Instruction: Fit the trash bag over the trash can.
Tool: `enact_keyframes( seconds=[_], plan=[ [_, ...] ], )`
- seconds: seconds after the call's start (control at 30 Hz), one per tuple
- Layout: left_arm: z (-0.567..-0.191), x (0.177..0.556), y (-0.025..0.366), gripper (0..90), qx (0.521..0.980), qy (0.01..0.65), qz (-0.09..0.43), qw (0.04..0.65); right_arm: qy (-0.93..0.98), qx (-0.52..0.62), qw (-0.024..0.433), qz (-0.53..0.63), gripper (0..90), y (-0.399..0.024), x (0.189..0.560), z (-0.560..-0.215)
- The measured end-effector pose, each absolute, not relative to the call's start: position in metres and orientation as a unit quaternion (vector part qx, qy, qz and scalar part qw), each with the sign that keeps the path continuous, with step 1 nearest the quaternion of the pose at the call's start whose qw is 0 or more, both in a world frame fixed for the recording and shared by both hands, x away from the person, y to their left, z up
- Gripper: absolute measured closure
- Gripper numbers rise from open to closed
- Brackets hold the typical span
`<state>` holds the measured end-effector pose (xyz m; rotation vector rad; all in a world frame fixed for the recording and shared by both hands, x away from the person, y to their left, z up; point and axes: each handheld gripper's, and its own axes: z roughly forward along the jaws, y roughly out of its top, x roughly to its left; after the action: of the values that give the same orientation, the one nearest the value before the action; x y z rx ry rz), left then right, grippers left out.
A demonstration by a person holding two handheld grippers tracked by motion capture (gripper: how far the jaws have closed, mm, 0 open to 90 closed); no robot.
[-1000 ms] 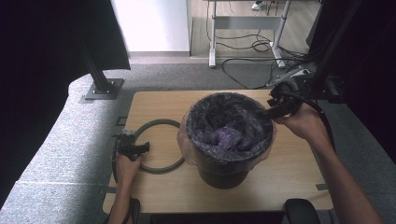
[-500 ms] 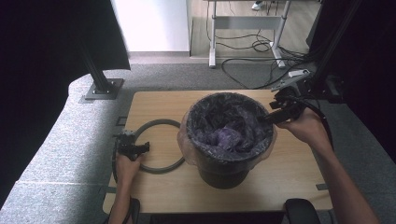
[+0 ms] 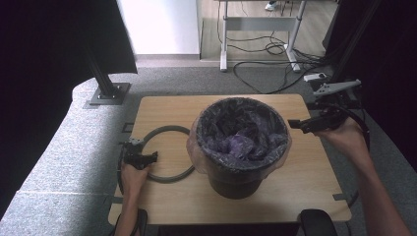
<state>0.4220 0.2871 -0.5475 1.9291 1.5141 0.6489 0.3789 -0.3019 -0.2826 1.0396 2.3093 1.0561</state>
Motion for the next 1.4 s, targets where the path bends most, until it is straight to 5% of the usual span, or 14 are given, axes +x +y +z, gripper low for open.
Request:
enact_keyframes(
  seconds=[1.4],
  plan=[
    [-0.548,0.414,0.284,6.7,0.722,0.576,0.245,0.295,0.79,0.449,0.198,0.367,0.0,-0.338,0.374,-0.502]
  ],
)
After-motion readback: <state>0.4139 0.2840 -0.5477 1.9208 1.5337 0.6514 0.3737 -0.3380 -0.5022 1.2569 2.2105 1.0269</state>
